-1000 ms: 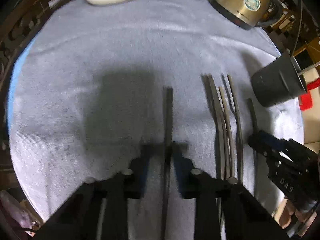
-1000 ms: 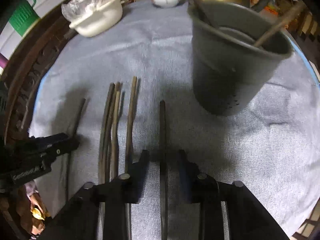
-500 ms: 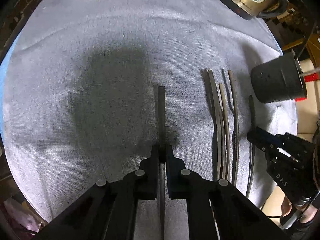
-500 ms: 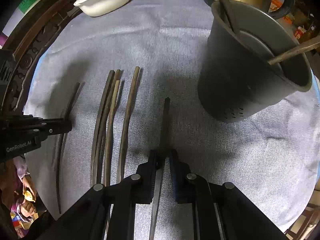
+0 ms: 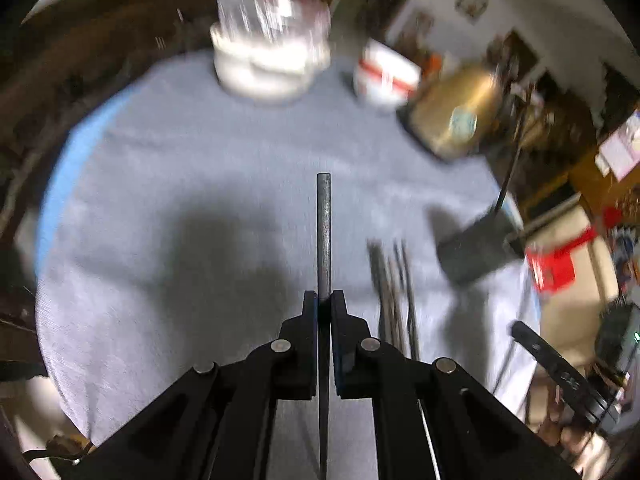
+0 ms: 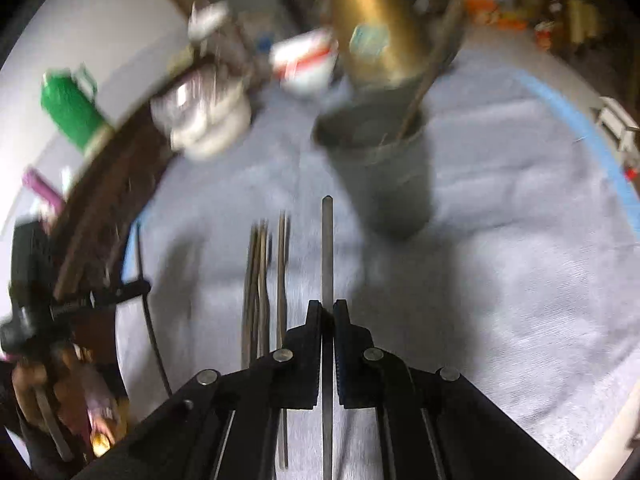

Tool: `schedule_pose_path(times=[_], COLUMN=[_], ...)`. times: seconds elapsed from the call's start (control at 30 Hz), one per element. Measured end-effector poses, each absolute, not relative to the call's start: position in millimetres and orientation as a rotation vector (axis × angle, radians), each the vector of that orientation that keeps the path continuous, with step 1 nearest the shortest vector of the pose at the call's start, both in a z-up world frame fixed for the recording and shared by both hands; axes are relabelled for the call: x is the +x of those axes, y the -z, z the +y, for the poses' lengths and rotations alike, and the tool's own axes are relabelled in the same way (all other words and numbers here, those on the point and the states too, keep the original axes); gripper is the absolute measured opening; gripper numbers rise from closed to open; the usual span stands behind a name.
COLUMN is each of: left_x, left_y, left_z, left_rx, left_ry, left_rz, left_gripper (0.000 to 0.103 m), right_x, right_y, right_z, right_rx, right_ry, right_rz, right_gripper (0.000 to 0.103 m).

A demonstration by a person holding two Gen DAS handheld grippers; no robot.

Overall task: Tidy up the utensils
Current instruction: 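Lift both chopsticks upright and carry them over the grey holder cup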

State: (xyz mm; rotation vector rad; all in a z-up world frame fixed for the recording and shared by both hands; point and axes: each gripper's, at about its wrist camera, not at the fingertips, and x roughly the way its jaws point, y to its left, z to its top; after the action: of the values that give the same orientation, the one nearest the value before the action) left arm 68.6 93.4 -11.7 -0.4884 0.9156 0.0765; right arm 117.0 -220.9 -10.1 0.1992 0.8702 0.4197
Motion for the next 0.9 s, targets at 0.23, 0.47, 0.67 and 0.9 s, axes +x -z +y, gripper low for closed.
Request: schedule_pose_path(times=[0.23, 0.47, 0.67, 0.9], left_x=[59, 54, 35, -11], left_y=[-16, -12, -16, -23], left_z=[87, 75, 67, 73], left_rx=[-0.409, -0.340, -0.277, -0.291], left_ry=[-0.192, -0.244, -0.242, -0.215], left_rz=[0.610, 0.489, 0.446, 0.445], left_gripper=[0.006, 0.006, 0.007, 0.008], right_x=[105, 101, 81, 23], right_y=[-25, -38, -31, -40], right_z=[-242, -241, -241, -253], right_rx=[0.273, 0.216, 0.145, 0.101], right_ry=[-0.270, -0.157, -0.148, -0.190], right_rz=[0.520, 0.326, 0.313, 0.304], right_gripper=[0.006, 0.006, 0.007, 0.007])
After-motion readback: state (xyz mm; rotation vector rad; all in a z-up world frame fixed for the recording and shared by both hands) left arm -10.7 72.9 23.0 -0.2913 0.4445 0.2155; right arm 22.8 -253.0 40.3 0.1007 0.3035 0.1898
